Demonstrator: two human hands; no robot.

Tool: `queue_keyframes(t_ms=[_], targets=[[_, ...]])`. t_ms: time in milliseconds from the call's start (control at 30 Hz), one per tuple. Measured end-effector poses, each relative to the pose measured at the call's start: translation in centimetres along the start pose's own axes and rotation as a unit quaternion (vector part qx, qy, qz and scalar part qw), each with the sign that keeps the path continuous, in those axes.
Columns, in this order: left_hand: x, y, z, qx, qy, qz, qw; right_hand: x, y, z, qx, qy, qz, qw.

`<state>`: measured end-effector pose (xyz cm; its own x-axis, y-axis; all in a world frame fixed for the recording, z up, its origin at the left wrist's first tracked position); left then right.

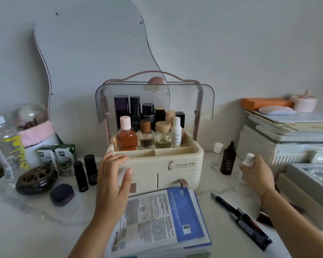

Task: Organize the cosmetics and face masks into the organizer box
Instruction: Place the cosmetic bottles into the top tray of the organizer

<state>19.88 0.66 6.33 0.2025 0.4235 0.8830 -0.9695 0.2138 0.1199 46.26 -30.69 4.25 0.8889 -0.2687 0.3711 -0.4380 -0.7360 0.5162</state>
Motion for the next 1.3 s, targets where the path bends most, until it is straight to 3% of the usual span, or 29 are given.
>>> queue_keyframes(t_ms=[133, 233, 333, 433, 567, 733, 1000, 1300], targets=[[-0.1, 0.1, -0.1, 0.002, 0.003, -0.003, 1.000, -2.2, 2.0, -2.2, 0.061, 0.073, 0.057, 0.994], [0.0, 0.0, -0.2, -0.001, -0.003, 0.002, 1.000, -5.6, 5.2, -6.8, 0.184, 0.190, 0.096, 0.960], [-0.1, -0.1, -0.3, -0.002, -0.008, 0.009, 1.000, -9.1, 6.7, -11.8, 0.274, 0.272, 0.054, 0.921], [-0.1, -0.1, -0.2, -0.002, -0.007, 0.010, 1.000, -10.1, 5.2, -15.5, 0.284, 0.309, 0.000, 0.908], [-0.1, 0.0, -0.2, -0.005, 0.000, 0.001, 1.000, -9.2, 0.9, -17.6, 0.231, 0.295, -0.058, 0.925], [-0.1, 0.1, -0.4, 0.000, 0.006, -0.003, 1.000, -7.8, -2.4, -17.6, 0.138, 0.280, -0.052, 0.949], [-0.3, 0.0, -0.5, -0.002, 0.008, -0.002, 1.000, -7.5, -3.5, -18.0, 0.040, 0.280, -0.026, 0.959], [-0.3, 0.0, -0.7, -0.003, 0.006, -0.008, 1.000, -7.6, -3.0, -18.1, 0.012, 0.269, 0.067, 0.961]])
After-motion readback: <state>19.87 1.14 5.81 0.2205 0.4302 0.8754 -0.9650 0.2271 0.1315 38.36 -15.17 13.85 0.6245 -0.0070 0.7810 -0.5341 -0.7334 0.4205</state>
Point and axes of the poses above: each hand's wrist, its own x-axis towards the middle knuckle, its own y-axis out of the back of the hand, z = x × y, the point moved 5 cm from there along x, towards the middle knuckle, and after that the axes turned 14 degrees about z, right-handed, at the moved point
